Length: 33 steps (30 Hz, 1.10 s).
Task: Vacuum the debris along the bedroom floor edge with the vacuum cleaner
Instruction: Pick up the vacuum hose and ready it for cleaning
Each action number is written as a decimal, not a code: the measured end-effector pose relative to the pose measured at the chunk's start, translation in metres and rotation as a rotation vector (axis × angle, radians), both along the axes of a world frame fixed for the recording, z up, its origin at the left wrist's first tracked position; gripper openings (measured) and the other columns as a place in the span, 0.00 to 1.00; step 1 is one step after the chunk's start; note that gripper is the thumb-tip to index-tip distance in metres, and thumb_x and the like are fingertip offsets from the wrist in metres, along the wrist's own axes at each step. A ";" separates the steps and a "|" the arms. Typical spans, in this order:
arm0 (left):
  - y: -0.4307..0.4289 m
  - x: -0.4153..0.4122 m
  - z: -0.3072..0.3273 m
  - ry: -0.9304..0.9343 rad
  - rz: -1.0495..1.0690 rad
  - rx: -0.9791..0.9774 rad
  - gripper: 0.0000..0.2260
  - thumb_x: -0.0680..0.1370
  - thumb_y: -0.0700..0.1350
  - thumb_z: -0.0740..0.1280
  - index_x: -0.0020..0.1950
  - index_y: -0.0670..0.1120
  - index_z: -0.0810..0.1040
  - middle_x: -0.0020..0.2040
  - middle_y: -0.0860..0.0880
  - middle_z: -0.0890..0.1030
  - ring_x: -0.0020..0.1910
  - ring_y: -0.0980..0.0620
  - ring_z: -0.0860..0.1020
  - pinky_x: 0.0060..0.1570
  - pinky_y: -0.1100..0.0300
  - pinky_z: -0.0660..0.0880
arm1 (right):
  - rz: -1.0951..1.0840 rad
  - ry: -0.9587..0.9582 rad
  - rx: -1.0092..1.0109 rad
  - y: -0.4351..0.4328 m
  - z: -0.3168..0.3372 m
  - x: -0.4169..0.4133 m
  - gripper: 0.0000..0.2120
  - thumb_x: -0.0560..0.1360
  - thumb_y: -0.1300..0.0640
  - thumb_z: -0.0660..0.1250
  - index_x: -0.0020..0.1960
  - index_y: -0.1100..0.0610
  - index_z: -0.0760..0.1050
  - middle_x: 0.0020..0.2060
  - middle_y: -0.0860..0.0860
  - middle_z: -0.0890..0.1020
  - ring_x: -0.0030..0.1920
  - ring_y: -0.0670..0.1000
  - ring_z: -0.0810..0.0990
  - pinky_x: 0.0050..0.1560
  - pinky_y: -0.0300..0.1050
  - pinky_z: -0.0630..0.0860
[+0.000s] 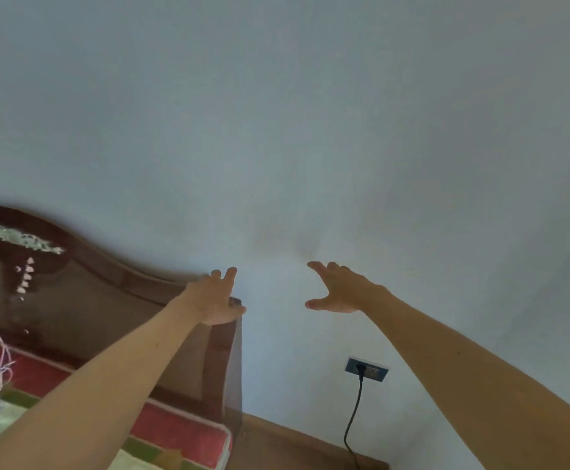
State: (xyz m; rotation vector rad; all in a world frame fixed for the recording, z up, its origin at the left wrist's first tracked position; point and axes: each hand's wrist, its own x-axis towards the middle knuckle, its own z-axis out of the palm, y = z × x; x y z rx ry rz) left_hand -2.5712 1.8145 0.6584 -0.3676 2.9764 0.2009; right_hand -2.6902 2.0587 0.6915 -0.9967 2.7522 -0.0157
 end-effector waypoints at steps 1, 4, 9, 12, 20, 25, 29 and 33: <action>-0.010 0.012 0.012 0.014 0.010 -0.017 0.37 0.78 0.61 0.63 0.80 0.47 0.50 0.69 0.42 0.69 0.68 0.40 0.70 0.62 0.46 0.73 | 0.011 0.014 -0.015 -0.009 0.012 0.010 0.42 0.75 0.37 0.66 0.79 0.47 0.48 0.70 0.56 0.67 0.69 0.58 0.68 0.64 0.57 0.71; -0.036 0.048 0.045 0.046 0.052 -0.066 0.39 0.78 0.63 0.63 0.80 0.47 0.49 0.71 0.41 0.68 0.69 0.40 0.69 0.64 0.44 0.72 | 0.053 0.054 -0.052 -0.038 0.043 0.037 0.42 0.74 0.37 0.67 0.79 0.47 0.48 0.69 0.55 0.67 0.69 0.58 0.68 0.63 0.57 0.71; -0.076 0.114 0.090 0.083 0.131 -0.114 0.40 0.78 0.64 0.62 0.81 0.48 0.48 0.72 0.41 0.67 0.70 0.39 0.68 0.64 0.44 0.72 | 0.137 0.116 -0.089 -0.087 0.086 0.079 0.42 0.74 0.36 0.67 0.79 0.46 0.48 0.69 0.55 0.67 0.68 0.59 0.68 0.62 0.57 0.71; -0.101 0.155 0.112 0.104 0.201 -0.124 0.40 0.78 0.64 0.63 0.81 0.48 0.47 0.74 0.41 0.65 0.72 0.39 0.67 0.67 0.42 0.70 | 0.202 0.133 -0.110 -0.119 0.107 0.099 0.42 0.74 0.36 0.67 0.79 0.46 0.48 0.69 0.55 0.67 0.68 0.59 0.68 0.62 0.57 0.71; -0.155 0.251 0.141 0.117 0.418 -0.167 0.41 0.77 0.64 0.64 0.81 0.47 0.49 0.77 0.41 0.62 0.75 0.39 0.64 0.71 0.40 0.66 | 0.399 0.115 -0.170 -0.206 0.138 0.155 0.42 0.75 0.36 0.66 0.79 0.44 0.47 0.68 0.53 0.67 0.69 0.57 0.67 0.63 0.57 0.71; -0.172 0.293 0.142 0.081 0.523 -0.223 0.41 0.78 0.65 0.63 0.81 0.47 0.48 0.74 0.39 0.65 0.71 0.38 0.67 0.67 0.41 0.69 | 0.572 0.103 -0.198 -0.261 0.141 0.186 0.42 0.74 0.36 0.66 0.79 0.43 0.46 0.68 0.53 0.67 0.68 0.57 0.68 0.61 0.55 0.70; -0.187 0.325 0.138 0.066 0.634 -0.218 0.42 0.77 0.65 0.63 0.81 0.47 0.48 0.73 0.40 0.65 0.71 0.38 0.68 0.67 0.39 0.69 | 0.693 0.071 -0.226 -0.306 0.138 0.201 0.41 0.74 0.35 0.66 0.79 0.43 0.48 0.67 0.53 0.68 0.68 0.58 0.68 0.61 0.54 0.70; -0.197 0.358 0.135 0.045 0.764 -0.200 0.42 0.77 0.66 0.63 0.81 0.47 0.48 0.74 0.39 0.65 0.72 0.38 0.67 0.68 0.39 0.69 | 0.829 0.036 -0.253 -0.350 0.136 0.213 0.43 0.74 0.37 0.67 0.80 0.46 0.48 0.72 0.55 0.66 0.71 0.58 0.66 0.68 0.55 0.67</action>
